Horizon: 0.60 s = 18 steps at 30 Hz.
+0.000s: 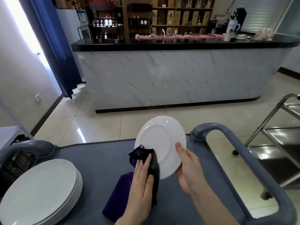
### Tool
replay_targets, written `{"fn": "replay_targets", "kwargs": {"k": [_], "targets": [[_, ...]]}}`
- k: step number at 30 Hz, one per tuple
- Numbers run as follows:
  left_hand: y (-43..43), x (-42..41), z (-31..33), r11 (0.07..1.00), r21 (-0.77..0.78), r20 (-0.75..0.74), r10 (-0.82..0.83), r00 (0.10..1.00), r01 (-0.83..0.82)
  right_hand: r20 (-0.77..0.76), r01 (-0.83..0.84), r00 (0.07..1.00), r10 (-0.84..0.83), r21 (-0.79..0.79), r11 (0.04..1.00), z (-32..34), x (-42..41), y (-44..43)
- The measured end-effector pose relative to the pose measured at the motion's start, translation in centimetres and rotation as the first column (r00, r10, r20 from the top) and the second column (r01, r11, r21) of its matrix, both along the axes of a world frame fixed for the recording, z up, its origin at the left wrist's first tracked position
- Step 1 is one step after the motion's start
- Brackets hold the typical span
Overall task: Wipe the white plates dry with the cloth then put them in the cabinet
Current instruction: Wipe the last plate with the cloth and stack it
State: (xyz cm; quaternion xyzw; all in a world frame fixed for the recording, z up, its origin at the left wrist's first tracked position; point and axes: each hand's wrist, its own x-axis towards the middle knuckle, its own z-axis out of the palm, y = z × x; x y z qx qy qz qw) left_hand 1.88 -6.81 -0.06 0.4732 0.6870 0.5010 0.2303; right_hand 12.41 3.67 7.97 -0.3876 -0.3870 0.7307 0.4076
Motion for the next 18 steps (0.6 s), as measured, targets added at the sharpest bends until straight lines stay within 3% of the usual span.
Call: {"fn": "replay_targets", "kwargs": {"k": [5, 10, 18], "targets": [[1.0, 0.7, 1.6, 0.992, -0.056, -0.211, -0.125, 0.969, 0.115, 0.051, -0.053, 0.997, 0.053, -0.002, 0.999, -0.8, -0.7, -1.3], [2.9, -0.3, 3.0, 0.987, -0.023, -0.239, -0.159, 0.958, 0.159, 0.079, -0.111, 0.991, 0.112, -0.017, 0.994, -1.5, -0.3, -2.3], [4.7, -2.0, 2.0, 0.980, -0.125, -0.285, -0.182, 0.941, 0.152, 0.118, -0.132, 0.984, 0.131, 0.006, 0.991, -2.6, 2.6, -2.6]]}}
